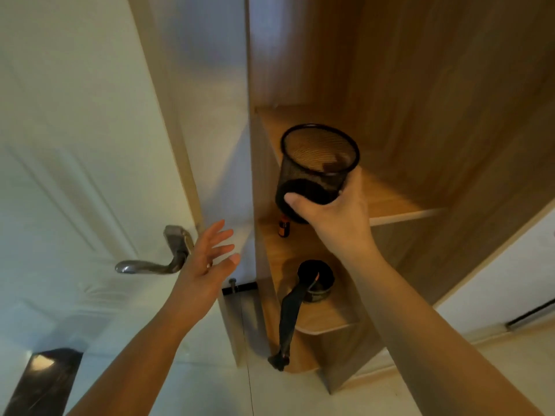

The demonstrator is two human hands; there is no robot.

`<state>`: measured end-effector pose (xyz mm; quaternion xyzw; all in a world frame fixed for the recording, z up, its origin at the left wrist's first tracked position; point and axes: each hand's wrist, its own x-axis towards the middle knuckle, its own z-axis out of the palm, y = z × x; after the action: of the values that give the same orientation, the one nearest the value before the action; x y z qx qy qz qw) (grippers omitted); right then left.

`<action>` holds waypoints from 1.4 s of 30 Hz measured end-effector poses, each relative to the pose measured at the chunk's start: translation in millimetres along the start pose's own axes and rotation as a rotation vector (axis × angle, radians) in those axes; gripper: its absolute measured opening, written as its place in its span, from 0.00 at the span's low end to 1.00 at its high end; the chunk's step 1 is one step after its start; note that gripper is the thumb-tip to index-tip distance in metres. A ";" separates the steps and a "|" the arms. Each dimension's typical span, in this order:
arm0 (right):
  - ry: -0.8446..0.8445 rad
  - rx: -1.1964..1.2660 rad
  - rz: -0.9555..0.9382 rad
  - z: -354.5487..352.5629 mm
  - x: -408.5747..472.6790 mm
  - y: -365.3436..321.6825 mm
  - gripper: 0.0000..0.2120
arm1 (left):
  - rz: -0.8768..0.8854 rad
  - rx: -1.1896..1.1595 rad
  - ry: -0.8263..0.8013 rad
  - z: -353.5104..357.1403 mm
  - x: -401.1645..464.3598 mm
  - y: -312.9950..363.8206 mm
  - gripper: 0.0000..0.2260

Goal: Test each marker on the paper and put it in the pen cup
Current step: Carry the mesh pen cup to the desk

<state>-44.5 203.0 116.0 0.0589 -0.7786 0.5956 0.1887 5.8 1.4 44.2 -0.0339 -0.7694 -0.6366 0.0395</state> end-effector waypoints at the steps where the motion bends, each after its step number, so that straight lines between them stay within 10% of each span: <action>1: -0.056 0.015 -0.001 4.1 -19.0 1.2 0.41 | -0.010 0.015 0.007 -2.0 -8.7 -4.3 0.23; 21: -0.633 -0.179 0.454 73.3 -257.8 156.1 0.38 | -0.493 0.188 0.314 -75.4 -261.3 -136.3 0.26; 29: -1.217 -0.210 0.251 105.4 -322.1 155.4 0.37 | -0.645 -0.018 0.928 -32.8 -419.5 -126.5 0.20; 42: -2.055 -0.331 -0.282 86.9 -551.2 72.5 0.35 | -0.985 -0.207 1.922 251.0 -718.7 -77.1 0.21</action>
<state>421.2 67.7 -169.3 0.5997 -0.6219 0.1177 -0.4896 708.3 232.2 -152.6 0.7883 -0.2886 -0.4046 0.3628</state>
